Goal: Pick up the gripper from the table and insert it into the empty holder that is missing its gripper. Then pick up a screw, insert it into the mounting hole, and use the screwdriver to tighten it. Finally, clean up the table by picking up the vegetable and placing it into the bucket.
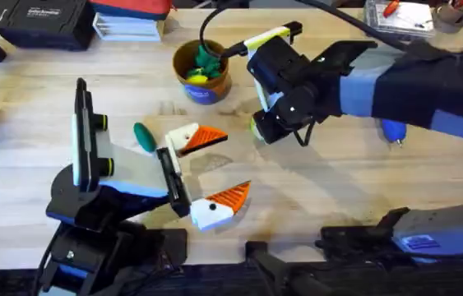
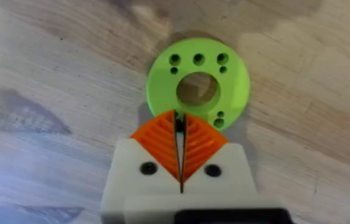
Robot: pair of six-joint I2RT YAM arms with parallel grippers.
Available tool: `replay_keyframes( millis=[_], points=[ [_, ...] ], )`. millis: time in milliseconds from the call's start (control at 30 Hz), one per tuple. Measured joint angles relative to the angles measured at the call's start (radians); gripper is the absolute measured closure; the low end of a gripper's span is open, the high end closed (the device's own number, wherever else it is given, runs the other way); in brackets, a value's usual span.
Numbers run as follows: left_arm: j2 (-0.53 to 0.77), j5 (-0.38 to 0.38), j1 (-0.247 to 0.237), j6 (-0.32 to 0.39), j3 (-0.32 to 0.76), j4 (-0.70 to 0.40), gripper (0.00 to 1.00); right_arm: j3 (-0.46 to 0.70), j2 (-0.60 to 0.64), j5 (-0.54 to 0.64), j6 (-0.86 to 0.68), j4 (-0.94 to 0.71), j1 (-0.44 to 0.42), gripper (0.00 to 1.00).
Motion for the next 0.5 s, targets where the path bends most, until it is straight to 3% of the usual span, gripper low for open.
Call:
replay_keyframes(
  millis=[300,500],
  points=[
    [0.0,0.0,0.0,0.0,0.0,0.0,0.015,0.036,-0.001,-0.002,-0.012,-0.09,0.0,0.994],
    [0.0,0.0,0.0,0.0,0.0,0.0,0.015,0.153,-0.045,-0.004,-0.048,-0.152,0.0,0.994]
  ],
)
